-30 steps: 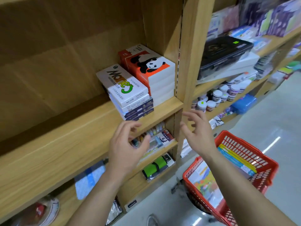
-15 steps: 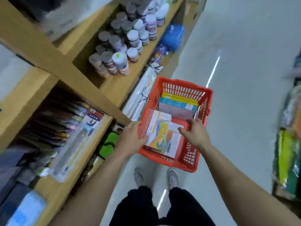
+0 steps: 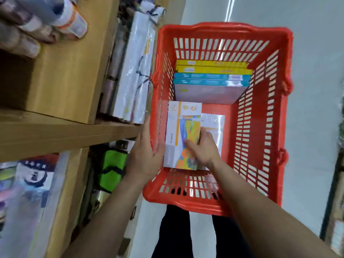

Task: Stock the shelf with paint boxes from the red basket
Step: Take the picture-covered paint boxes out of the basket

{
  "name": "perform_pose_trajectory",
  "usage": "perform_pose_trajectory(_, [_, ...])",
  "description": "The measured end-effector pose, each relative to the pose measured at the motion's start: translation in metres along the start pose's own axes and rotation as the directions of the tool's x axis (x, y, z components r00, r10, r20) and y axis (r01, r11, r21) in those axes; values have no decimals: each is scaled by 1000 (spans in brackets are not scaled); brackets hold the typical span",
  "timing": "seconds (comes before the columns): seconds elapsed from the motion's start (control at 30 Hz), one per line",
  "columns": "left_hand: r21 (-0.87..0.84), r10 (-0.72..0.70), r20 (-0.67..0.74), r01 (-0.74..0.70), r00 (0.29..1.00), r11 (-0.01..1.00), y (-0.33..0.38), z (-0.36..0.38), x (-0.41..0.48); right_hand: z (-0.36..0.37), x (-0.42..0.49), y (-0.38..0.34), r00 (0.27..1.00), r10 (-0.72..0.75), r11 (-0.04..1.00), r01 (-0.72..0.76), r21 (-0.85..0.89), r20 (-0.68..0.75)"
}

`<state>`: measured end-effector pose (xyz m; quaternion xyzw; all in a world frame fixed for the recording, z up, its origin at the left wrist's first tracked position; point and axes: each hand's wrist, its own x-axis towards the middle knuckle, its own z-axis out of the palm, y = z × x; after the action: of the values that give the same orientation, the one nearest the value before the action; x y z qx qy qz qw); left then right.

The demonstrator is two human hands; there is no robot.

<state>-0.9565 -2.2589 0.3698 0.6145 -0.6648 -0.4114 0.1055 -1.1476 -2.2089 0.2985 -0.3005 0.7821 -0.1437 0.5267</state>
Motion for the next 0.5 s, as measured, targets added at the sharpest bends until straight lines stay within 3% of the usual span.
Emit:
perform_pose_trajectory(0.17, [-80, 0, -4, 0, 1000, 997, -1, 3, 0, 19, 1, -8, 997, 44, 992, -35, 117, -68])
perform_pose_trajectory(0.37, [-98, -20, 4, 20, 1000, 995, -3, 3, 0, 21, 17, -20, 976, 215, 873, -176, 455, -35])
perform_pose_trajectory(0.5, [-104, -49, 21, 51, 999, 993, -6, 3, 0, 20, 12, -20, 984, 167, 882, -122, 456, -60])
